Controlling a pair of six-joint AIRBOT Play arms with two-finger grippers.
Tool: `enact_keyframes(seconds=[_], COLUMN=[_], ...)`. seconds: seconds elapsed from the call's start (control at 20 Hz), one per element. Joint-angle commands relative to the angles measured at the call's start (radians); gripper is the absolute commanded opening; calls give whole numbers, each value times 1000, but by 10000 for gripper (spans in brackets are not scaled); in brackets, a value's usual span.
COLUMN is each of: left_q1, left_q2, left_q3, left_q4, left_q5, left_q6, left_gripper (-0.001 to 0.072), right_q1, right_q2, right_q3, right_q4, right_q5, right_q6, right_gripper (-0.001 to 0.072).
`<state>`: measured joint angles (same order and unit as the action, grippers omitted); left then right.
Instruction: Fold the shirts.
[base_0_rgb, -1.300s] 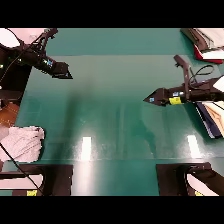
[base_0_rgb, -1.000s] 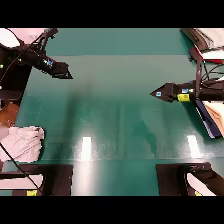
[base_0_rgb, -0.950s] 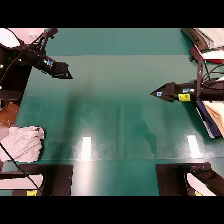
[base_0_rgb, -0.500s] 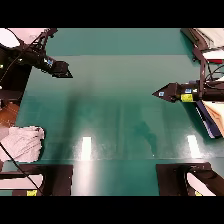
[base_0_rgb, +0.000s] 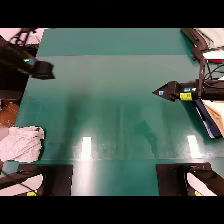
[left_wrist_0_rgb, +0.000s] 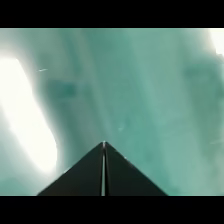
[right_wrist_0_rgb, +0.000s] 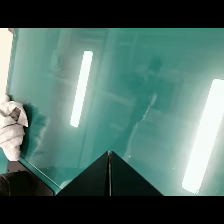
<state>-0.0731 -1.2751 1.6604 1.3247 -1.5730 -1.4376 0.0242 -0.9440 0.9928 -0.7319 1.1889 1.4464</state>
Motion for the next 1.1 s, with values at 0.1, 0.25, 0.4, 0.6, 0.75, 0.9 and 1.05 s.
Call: enact_keyframes(seconds=[0.1,0.25,0.4,0.6,0.75,0.9,1.05], left_q1=[1,1,1,1,1,1,1], left_q2=[242,339,375,375,375,375,376], left_q3=[-105,-303,-553,-867,-1009,-1068,-1068], left_q4=[235,330,425,514,580,582,587], left_q5=[-178,-168,-118,43,164,230,230], left_q6=[-83,-131,-169,-229,-283,-299,-299], left_gripper=[32,518,519,520,519,517,146], right_q1=[5,5,5,5,5,5,5], right_q2=[-83,-134,-163,-165,-165,-165,-165], right_q3=[0,0,0,0,0,0,0], right_q4=[0,6,6,6,7,8,8], right_q5=[43,88,98,99,105,113,116], right_q6=[-43,-84,-95,-106,-105,-105,-105], right_gripper=[16,16,15,15,16,16,15])
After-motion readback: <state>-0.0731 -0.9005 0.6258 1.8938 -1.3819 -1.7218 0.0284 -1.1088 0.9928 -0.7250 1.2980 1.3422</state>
